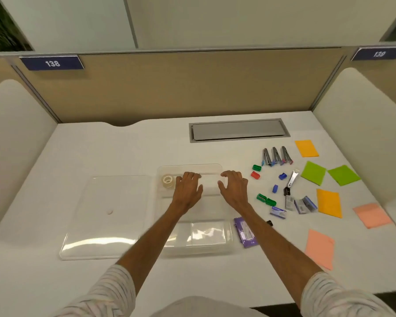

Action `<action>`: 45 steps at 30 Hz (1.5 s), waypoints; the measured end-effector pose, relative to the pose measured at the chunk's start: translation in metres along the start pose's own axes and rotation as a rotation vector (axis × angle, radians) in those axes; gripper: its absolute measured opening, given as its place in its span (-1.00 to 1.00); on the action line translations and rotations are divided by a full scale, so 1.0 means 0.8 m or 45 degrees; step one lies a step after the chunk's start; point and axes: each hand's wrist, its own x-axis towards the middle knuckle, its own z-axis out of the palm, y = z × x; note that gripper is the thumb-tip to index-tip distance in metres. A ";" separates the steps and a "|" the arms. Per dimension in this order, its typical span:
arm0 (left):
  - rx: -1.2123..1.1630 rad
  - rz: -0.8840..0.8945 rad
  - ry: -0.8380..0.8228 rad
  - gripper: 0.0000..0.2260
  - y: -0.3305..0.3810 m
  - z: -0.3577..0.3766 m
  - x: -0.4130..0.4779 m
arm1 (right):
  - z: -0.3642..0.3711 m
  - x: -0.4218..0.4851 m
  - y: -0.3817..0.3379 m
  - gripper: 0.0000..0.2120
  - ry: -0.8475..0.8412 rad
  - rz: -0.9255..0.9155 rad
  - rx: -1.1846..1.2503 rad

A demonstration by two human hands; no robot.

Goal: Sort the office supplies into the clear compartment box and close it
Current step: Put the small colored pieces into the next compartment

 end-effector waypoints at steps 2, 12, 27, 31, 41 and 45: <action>-0.017 0.034 -0.005 -0.68 0.018 0.005 -0.001 | -0.009 -0.010 0.017 -0.71 0.007 0.053 -0.004; -0.066 0.181 -0.041 -0.69 0.101 0.035 0.006 | -0.055 -0.039 0.098 -0.70 0.075 0.308 -0.029; -0.116 0.261 -0.124 -0.63 0.193 0.080 0.078 | -0.083 -0.004 0.185 -0.61 0.005 0.625 0.008; -0.112 0.259 -0.145 -0.62 0.211 0.098 0.107 | -0.082 0.011 0.205 -0.57 -0.051 0.664 -0.014; -0.072 0.262 -0.267 -0.70 0.220 0.132 0.150 | -0.067 0.035 0.236 -0.69 -0.043 0.559 -0.046; -0.037 0.239 -0.284 -0.72 0.219 0.136 0.150 | -0.056 0.038 0.235 -0.73 0.000 0.546 -0.027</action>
